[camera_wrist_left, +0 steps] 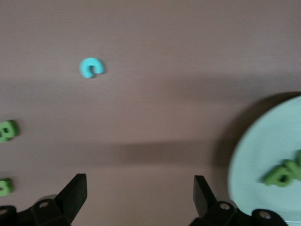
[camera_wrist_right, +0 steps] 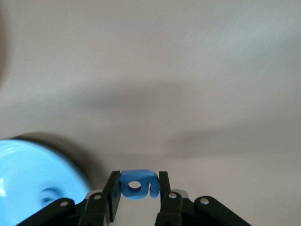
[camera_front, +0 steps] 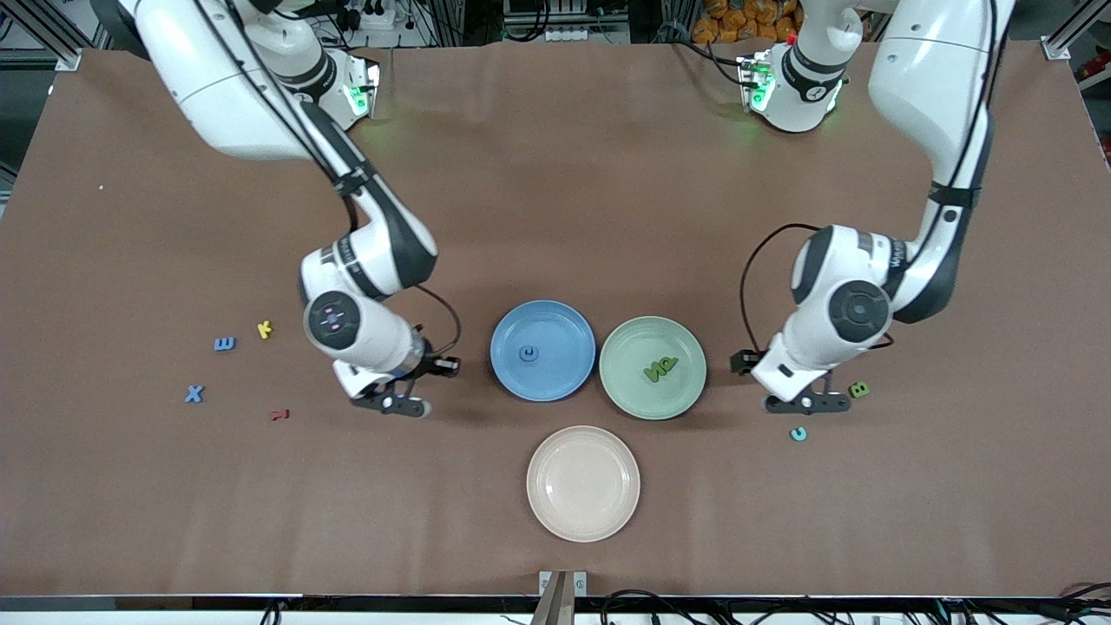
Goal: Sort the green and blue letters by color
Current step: 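Drop the 6 on the blue plate while the left gripper drops P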
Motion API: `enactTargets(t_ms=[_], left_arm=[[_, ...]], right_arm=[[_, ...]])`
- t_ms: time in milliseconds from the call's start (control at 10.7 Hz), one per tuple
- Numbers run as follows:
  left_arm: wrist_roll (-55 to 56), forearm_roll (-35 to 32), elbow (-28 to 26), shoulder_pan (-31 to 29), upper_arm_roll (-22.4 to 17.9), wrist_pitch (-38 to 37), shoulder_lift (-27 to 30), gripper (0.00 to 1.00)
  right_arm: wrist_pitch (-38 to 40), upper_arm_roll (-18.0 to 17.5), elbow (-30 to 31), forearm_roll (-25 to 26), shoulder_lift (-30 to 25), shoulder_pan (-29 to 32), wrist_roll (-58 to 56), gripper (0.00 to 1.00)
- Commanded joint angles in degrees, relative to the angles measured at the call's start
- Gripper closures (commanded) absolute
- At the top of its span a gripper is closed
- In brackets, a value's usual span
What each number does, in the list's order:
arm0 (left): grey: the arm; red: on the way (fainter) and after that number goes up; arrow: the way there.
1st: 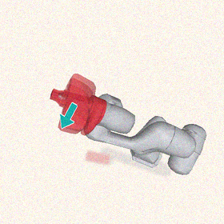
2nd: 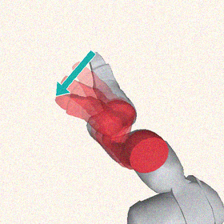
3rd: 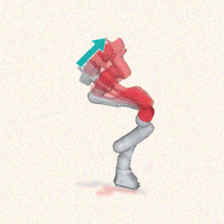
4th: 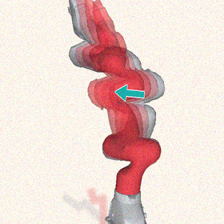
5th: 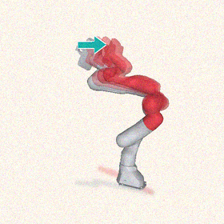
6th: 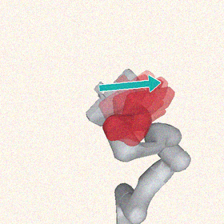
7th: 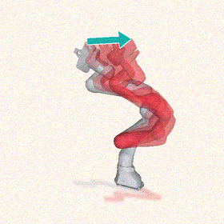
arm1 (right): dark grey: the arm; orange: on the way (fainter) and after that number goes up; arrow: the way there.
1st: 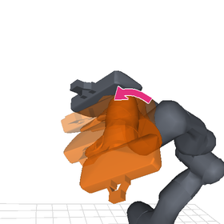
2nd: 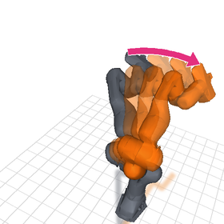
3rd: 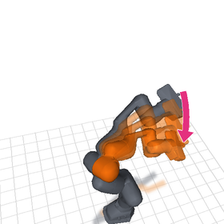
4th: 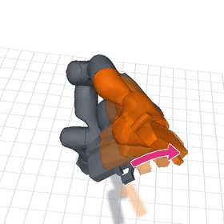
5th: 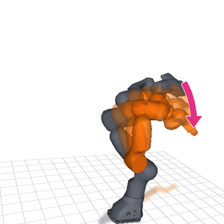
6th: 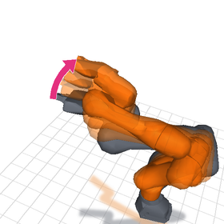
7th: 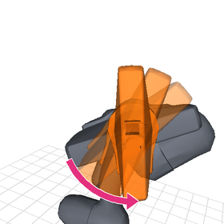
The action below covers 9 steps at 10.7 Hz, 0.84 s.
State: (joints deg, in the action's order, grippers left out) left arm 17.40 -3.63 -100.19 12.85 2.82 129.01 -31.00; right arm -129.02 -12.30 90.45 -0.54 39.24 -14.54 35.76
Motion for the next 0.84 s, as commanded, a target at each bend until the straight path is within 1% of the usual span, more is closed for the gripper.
enactTargets(t_ms=[0,93,280,374,467,560,654,747], left_arm=[[-5.5,-1.6,-2.7,-5.6,0.7,-0.6,2.0,0.00],[-8.6,-1.6,-3.6,-7.7,0.7,-0.6,2.1,0.00],[-12.1,-6.1,-5.5,-12.2,0.9,-0.4,3.0,0.00],[-14.0,-8.2,-6.8,-14.7,1.9,-0.3,3.7,0.00],[-15.5,-8.4,-8.3,-16.4,2.5,0.3,4.3,0.00],[-16.0,-8.4,-10.0,-17.1,2.5,2.4,4.6,0.00],[-16.1,-8.4,-12.5,-17.5,2.5,6.0,4.9,0.00],[-16.1,-8.4,-14.7,-18.1,2.5,9.6,5.0,0.00]], right_arm=[[0.3,0.3,-1.3,-2.1,0.5,-6.0,18.1,1.00],[-0.5,0.4,-1.3,-2.9,0.7,-8.8,24.8,1.00],[-5.6,0.4,-1.3,-3.2,1.5,-10.7,32.2,1.00],[-6.2,0.4,-1.2,-3.3,1.6,-11.2,35.1,0.39],[-6.1,0.6,-1.2,-2.4,1.6,-11.9,36.8,0.00],[-5.9,0.6,-1.2,-2.3,1.5,-11.7,36.6,0.00],[-5.8,0.7,-1.3,-1.8,1.2,-11.3,36.1,0.00],[-5.5,0.8,-1.8,0.0,0.8,-10.9,34.4,0.00]])
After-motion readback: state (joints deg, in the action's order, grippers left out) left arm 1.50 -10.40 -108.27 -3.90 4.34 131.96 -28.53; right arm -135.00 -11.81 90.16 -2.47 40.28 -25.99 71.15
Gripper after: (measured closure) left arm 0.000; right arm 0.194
